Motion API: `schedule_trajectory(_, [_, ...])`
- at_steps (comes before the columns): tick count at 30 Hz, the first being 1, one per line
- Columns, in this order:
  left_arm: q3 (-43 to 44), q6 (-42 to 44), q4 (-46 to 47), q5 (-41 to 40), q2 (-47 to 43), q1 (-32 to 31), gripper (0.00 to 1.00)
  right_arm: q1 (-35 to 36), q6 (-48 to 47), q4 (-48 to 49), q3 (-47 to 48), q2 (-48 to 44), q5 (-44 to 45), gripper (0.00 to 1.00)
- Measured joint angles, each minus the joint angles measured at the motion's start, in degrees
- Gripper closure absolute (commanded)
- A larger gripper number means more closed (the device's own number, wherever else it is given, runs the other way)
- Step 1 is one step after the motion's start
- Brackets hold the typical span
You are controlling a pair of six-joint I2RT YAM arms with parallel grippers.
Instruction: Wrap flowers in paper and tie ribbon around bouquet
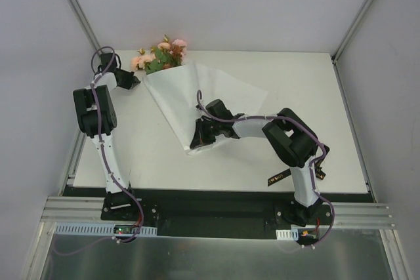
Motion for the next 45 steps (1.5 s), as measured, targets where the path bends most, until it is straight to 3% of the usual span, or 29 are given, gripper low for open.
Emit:
schedule_trajectory(3, [-5.5, 5.0, -2.5, -0.5, -6.1, -0.1, 0.84, 0.0, -0.5, -2.4, 1.2, 0.0, 0.0, 0.91])
schedule_trajectory(6, [-17.4, 10.1, -3.8, -0.7, -19.6, -2.5, 0.76, 0.0, -1.7, -5.5, 3.1, 0.0, 0.1, 0.86])
schedule_trajectory(11, [-34.7, 15.5, -0.5, 0.3, -40.9, -15.3, 0.84, 0.1, -3.6, -9.0, 4.3, -1.2, 0.3, 0.75])
schedule_trajectory(14, [-43.1, 17.5, 2.5, 2.9, -46.5, -23.0, 0.87, 0.1, -5.0, -11.2, 4.3, -3.4, 0.8, 0.74])
schedule_trajectory(20, [-56.6, 19.7, 2.7, 3.5, -48.3, -29.4, 0.93, -0.6, -7.0, -12.8, 4.3, -6.5, 1.6, 0.75])
schedule_trajectory(27, [-62.7, 20.0, 7.1, 4.3, -49.2, -34.9, 0.97, -3.2, -7.9, -13.9, 4.2, -6.5, 3.0, 0.80])
schedule_trajectory(38, [-67.7, 19.1, 15.6, 7.3, -47.8, -36.5, 0.98, -4.3, -8.0, -13.9, 1.6, -5.9, 3.7, 0.85])
schedule_trajectory(45, [-72.4, 17.3, 21.4, 9.0, -49.4, -36.5, 0.88, -4.3, -8.0, -13.0, 1.4, -5.1, 3.7, 0.88])
